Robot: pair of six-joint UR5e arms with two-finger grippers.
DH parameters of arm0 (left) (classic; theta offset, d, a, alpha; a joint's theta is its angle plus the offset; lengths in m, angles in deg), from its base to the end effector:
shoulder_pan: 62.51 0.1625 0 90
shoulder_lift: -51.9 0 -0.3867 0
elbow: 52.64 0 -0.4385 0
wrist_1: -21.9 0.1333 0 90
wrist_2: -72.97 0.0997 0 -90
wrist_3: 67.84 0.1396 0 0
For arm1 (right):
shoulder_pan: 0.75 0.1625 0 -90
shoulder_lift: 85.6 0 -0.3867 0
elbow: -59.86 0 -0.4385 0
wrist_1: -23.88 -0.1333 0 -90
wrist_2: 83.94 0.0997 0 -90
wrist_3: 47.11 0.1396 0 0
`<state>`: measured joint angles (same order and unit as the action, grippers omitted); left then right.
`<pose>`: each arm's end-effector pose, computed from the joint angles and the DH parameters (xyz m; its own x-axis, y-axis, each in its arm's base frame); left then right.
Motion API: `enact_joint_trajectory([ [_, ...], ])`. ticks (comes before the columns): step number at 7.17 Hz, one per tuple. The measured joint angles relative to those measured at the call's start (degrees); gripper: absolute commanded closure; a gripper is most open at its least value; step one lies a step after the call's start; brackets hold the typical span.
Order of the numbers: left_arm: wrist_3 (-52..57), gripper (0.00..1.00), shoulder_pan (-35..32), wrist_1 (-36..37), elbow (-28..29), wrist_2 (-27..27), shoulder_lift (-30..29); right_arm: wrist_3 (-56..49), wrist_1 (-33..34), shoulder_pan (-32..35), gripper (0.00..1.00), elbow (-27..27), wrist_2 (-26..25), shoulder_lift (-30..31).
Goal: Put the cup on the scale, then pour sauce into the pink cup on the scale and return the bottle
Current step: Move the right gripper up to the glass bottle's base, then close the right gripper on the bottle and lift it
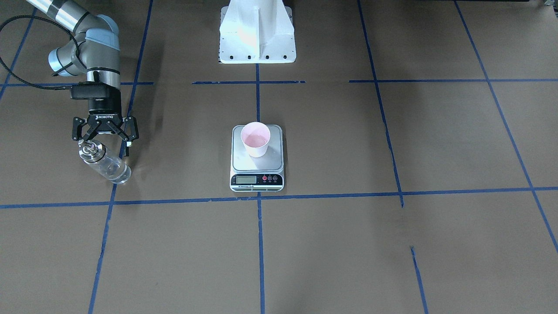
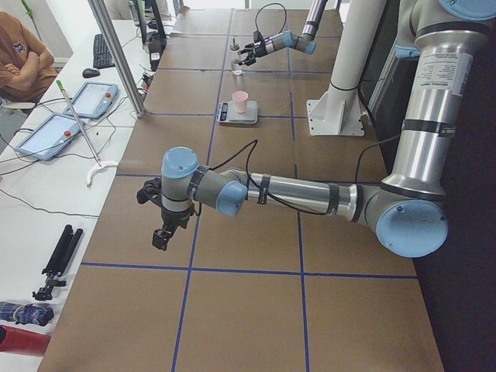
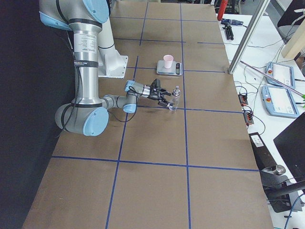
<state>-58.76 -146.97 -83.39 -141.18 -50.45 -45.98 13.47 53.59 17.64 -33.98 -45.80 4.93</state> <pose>0.0041 -0.6270 0.5679 0.7868 0.4257 -0.4469 -0.2166 0.8684 0.4460 -0.4507 -0.4060 0.4729 0.7916 -0.0565 0.6084 -0.5448 0.3858 0.7446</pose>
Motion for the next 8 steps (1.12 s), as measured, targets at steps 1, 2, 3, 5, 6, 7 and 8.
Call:
enact_joint_trajectory([
  [1,0.0,0.00,0.0,0.0,0.0,0.0,0.0,0.0,0.0,0.2,0.00,0.2,0.0,-0.5],
  [2,0.0,0.00,0.0,0.0,-0.1,0.0,0.0,-0.1,0.1,0.6,0.00,0.7,0.0,-1.3],
  [3,0.0,0.00,0.0,0.0,-0.1,0.0,0.0,-0.1,0.1,1.1,0.00,1.2,0.3,-1.7],
  [5,0.0,0.00,-0.1,0.0,-0.2,0.0,0.0,-0.3,0.0,2.1,0.00,1.7,1.5,-1.9],
  [6,0.0,0.00,-0.1,0.0,-0.3,0.0,0.1,-0.3,0.0,2.3,0.00,2.0,1.7,-2.0],
  [7,0.0,0.00,-0.1,0.0,-0.3,0.0,0.1,-0.4,0.1,2.6,0.00,2.2,1.8,-2.3],
  [8,0.0,0.00,-0.1,0.0,-0.4,0.0,0.2,-0.4,0.1,2.9,0.00,2.9,1.9,-3.1],
])
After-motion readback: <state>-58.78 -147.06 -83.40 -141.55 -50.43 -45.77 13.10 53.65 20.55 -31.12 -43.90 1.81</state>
